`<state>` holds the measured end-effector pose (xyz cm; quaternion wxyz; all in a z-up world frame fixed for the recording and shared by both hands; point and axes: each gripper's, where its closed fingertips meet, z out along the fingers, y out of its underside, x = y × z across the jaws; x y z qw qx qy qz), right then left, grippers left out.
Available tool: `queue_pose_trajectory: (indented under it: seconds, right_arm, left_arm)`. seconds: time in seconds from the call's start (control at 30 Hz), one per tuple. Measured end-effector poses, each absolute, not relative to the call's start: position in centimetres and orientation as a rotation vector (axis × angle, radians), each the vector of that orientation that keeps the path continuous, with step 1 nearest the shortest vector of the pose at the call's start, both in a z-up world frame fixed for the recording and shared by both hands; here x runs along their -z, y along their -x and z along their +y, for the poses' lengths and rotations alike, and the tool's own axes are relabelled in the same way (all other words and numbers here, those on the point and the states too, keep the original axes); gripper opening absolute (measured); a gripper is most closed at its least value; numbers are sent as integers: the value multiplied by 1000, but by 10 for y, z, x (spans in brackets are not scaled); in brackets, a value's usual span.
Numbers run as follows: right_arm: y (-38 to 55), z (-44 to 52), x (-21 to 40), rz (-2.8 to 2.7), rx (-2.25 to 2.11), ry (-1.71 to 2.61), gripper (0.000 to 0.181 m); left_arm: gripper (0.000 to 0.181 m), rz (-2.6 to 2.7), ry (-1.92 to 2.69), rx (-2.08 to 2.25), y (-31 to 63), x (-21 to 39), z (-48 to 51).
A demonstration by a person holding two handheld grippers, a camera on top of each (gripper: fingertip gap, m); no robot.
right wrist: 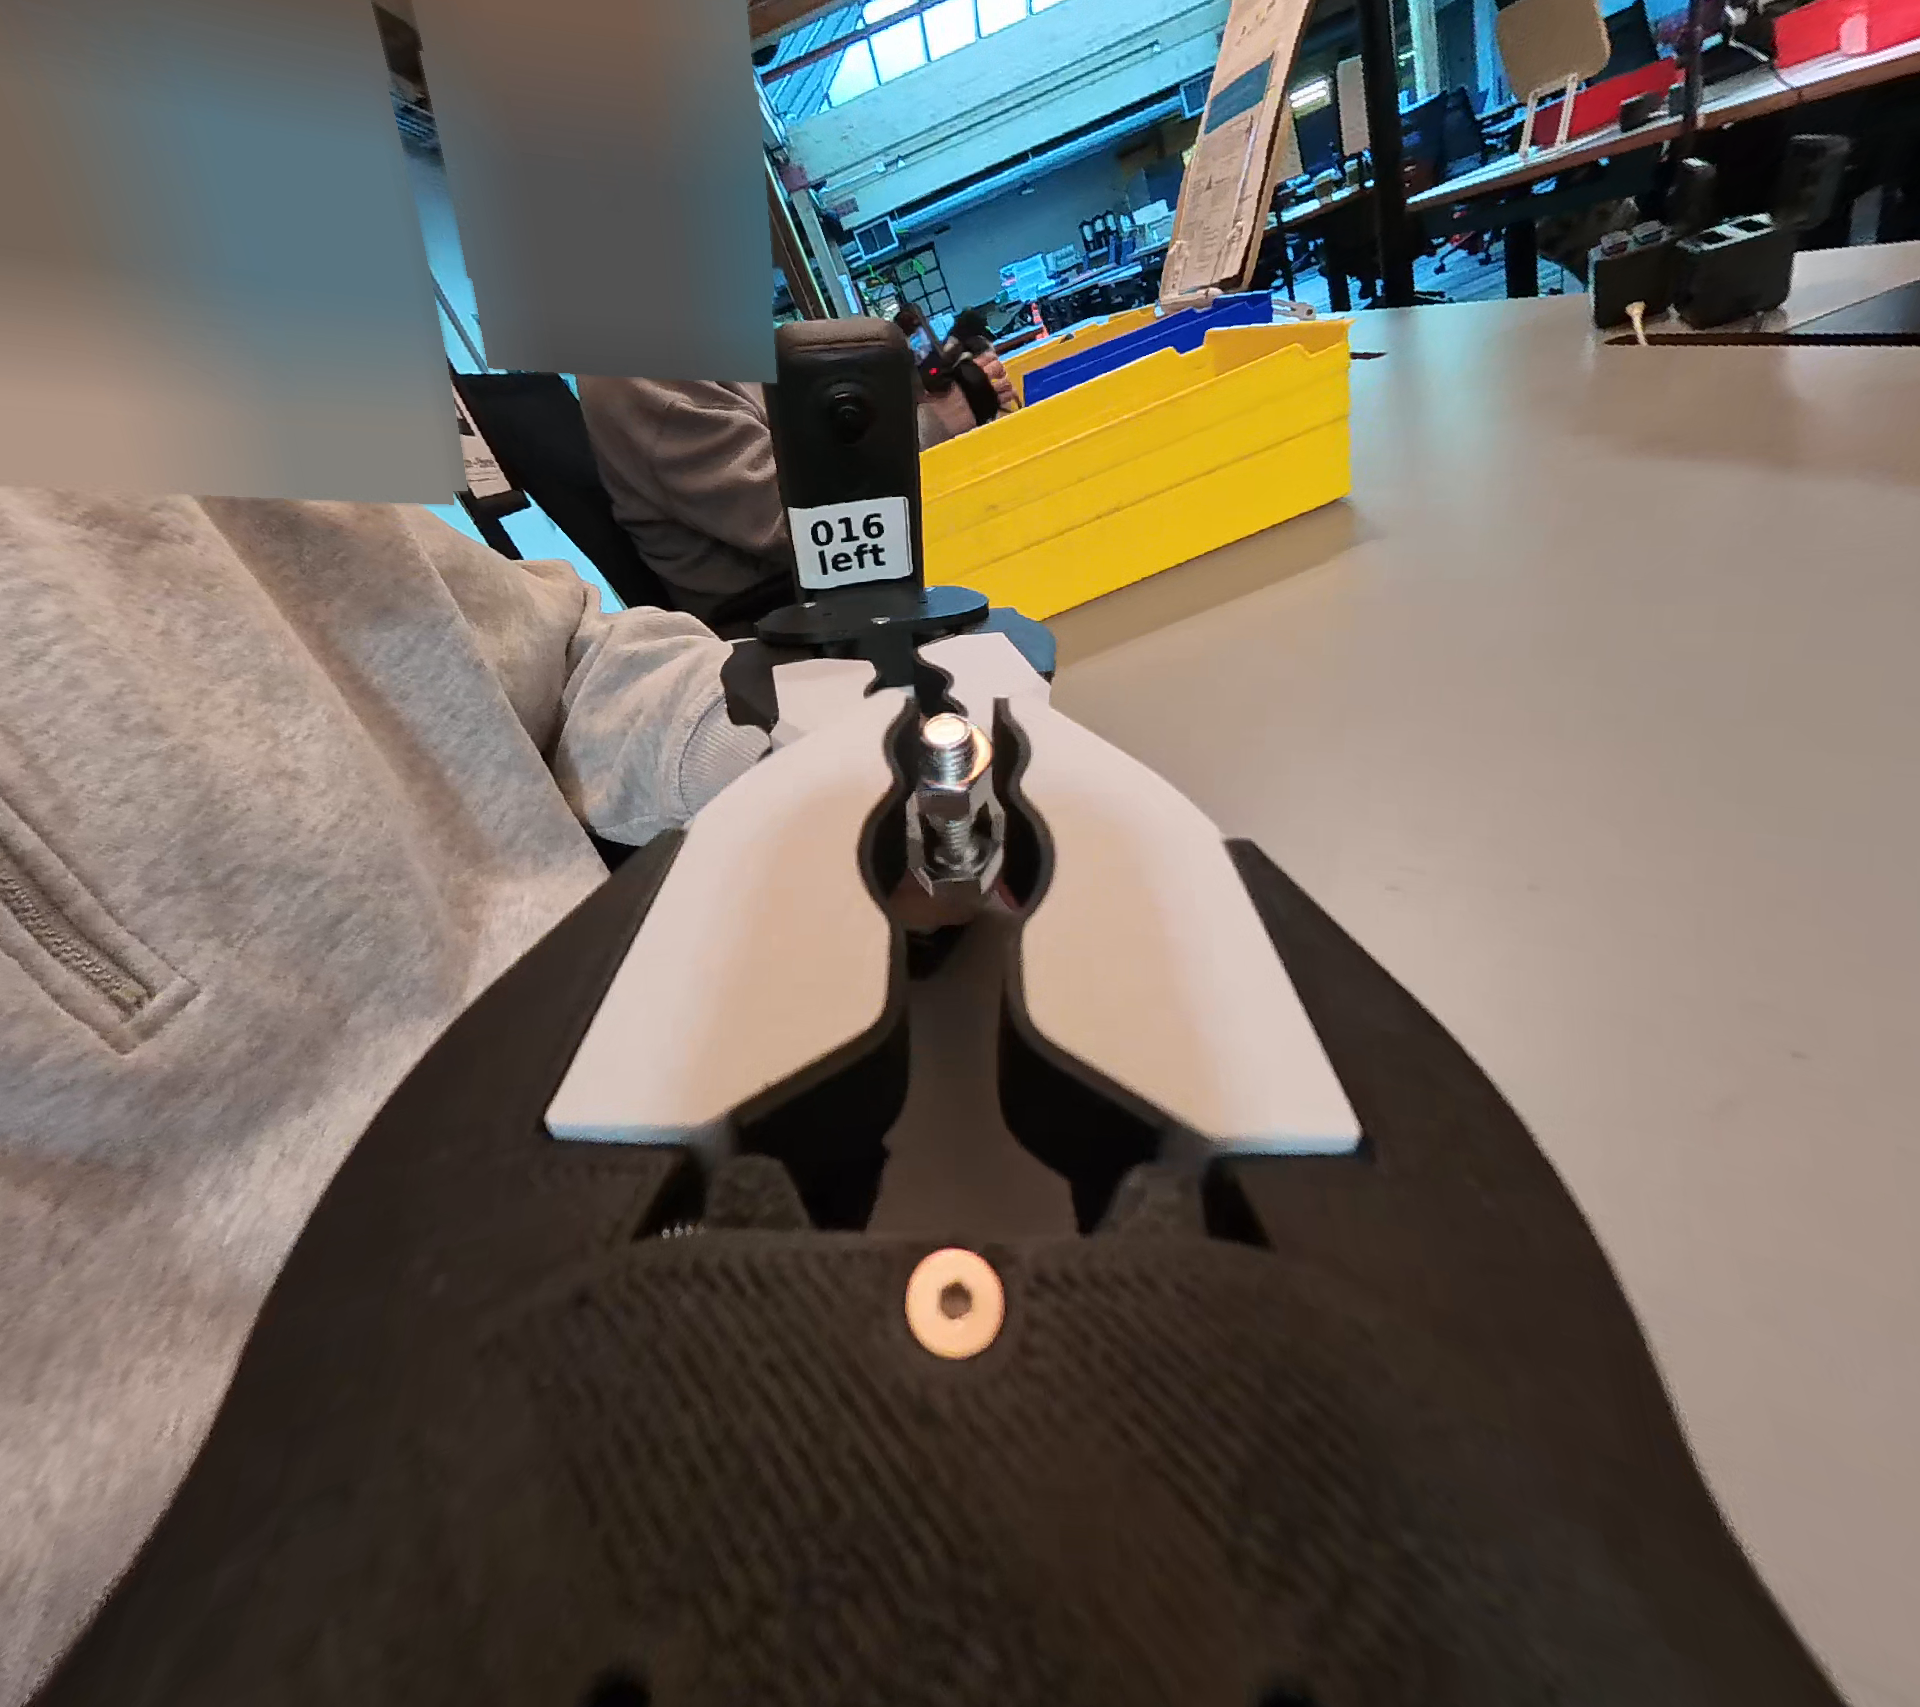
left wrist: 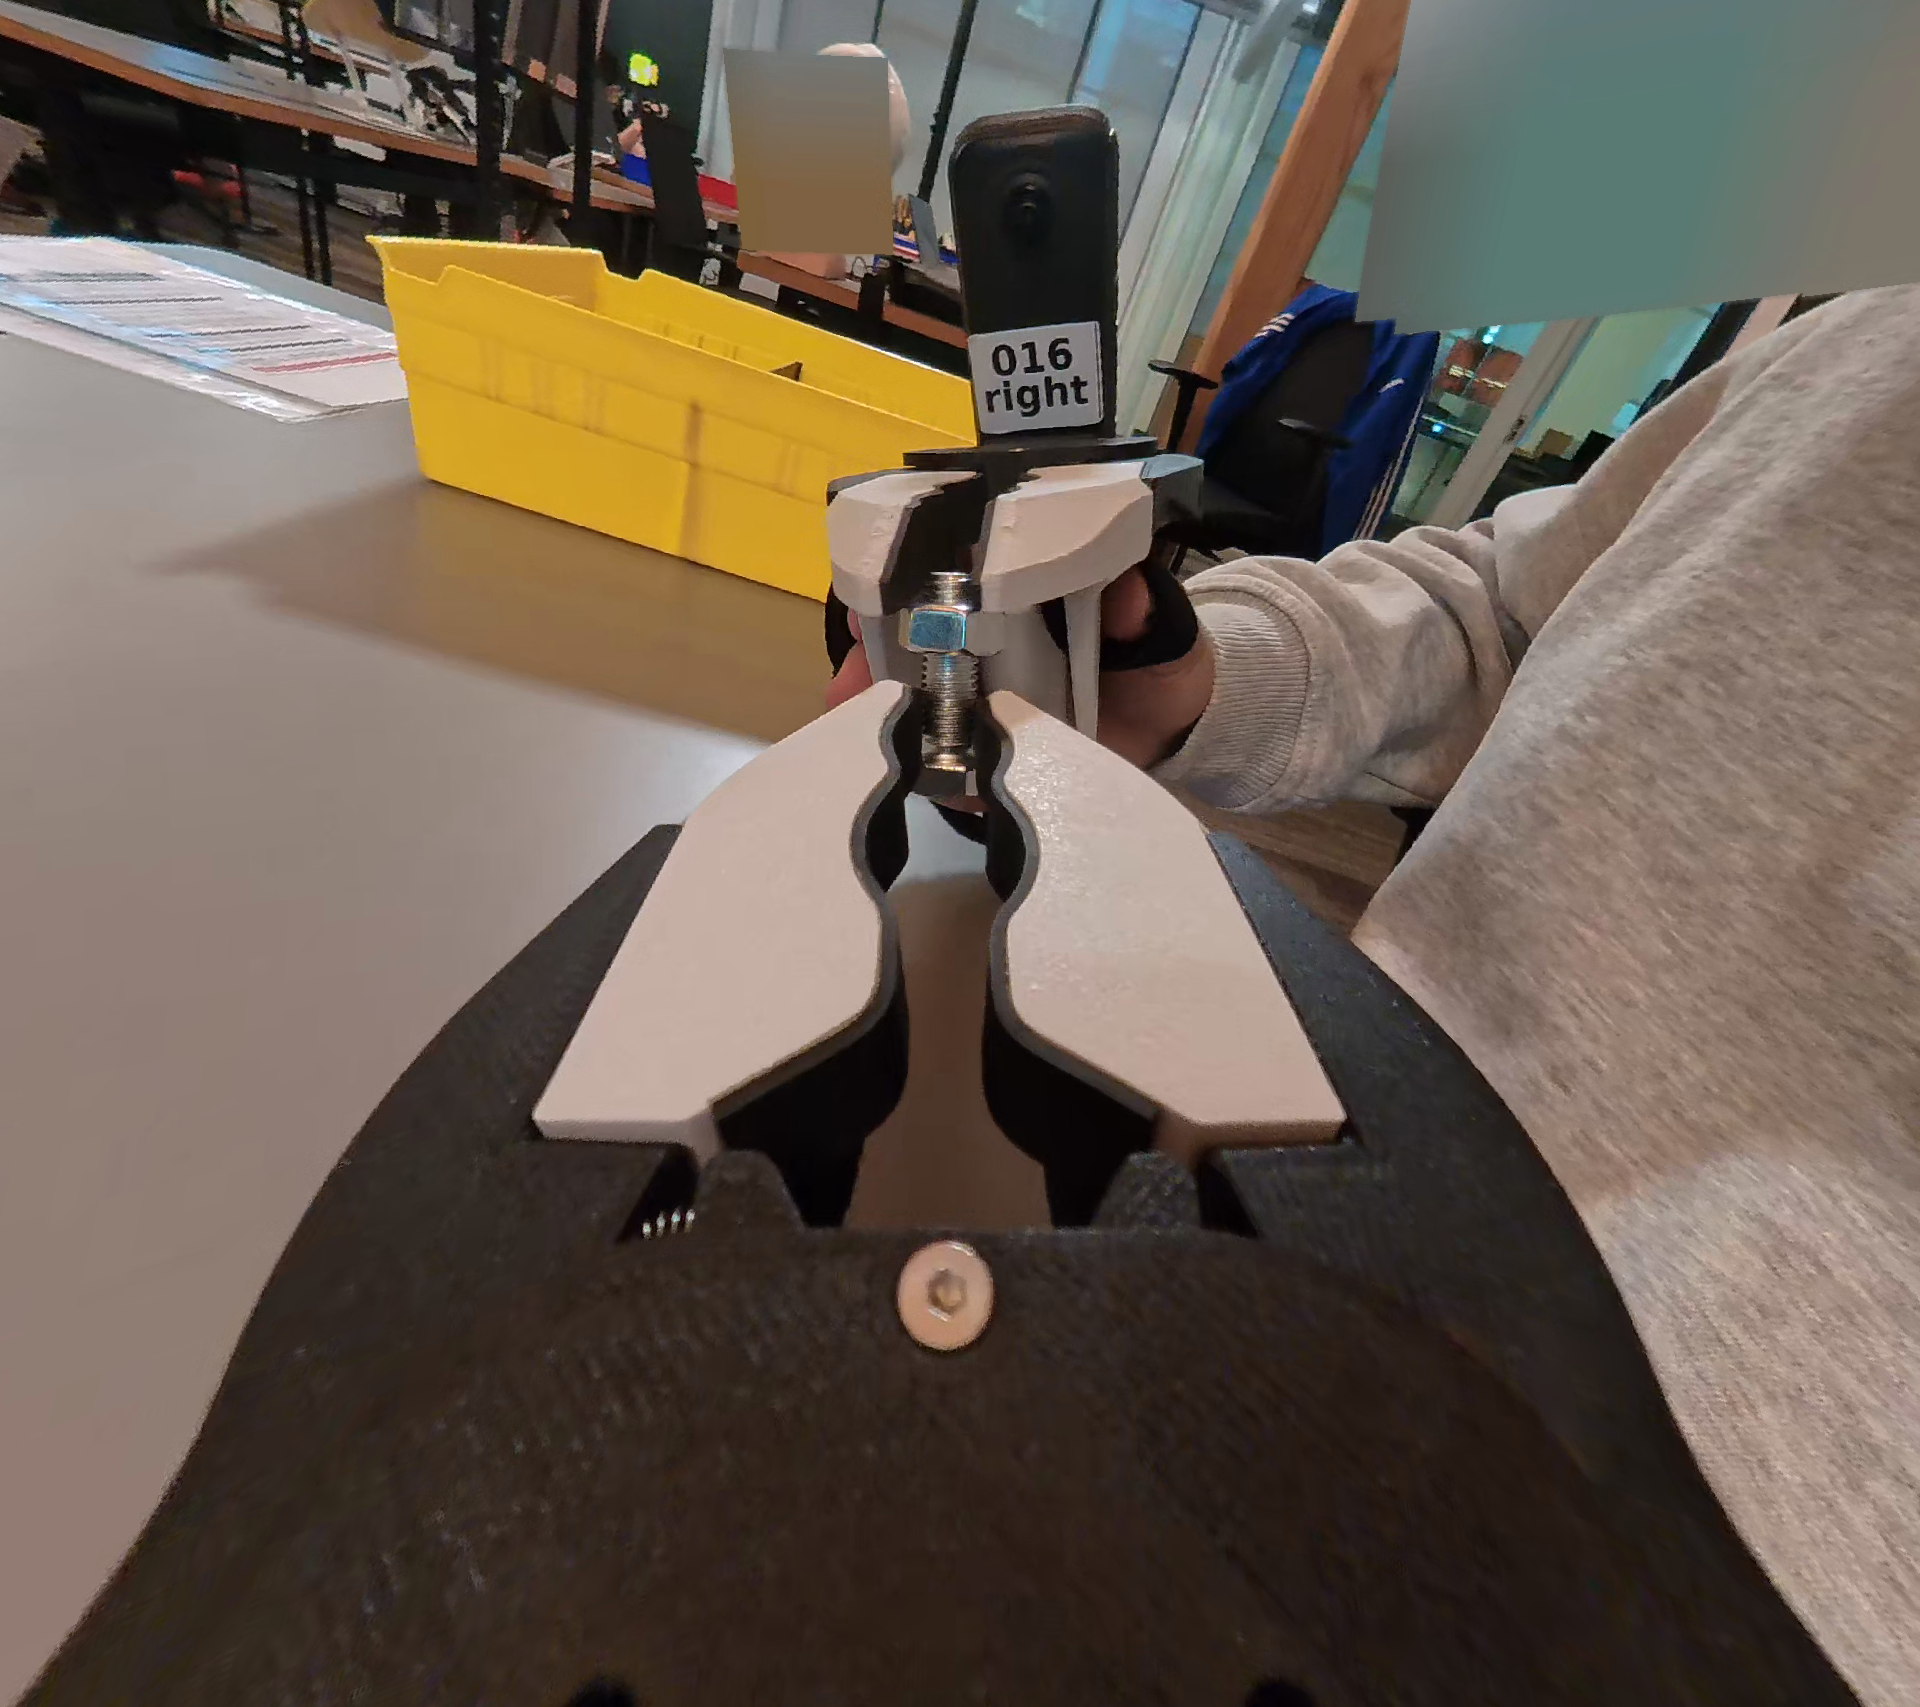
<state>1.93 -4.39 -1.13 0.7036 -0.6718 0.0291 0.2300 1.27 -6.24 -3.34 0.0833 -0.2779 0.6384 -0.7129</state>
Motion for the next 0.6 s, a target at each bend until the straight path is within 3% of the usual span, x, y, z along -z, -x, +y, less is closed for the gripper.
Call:
queue_pose_trajectory:
  seconds: [0.4,0.6]
  right_arm:
    - [-10,-42,3,-5,-428,1499,9]
    - [-21,-48,-8,53,-456,1444,9]
  left_arm:
    - [9,1894,744,2142,-6,27,-66]
    - [35,1901,725,2108,-7,28,-67]
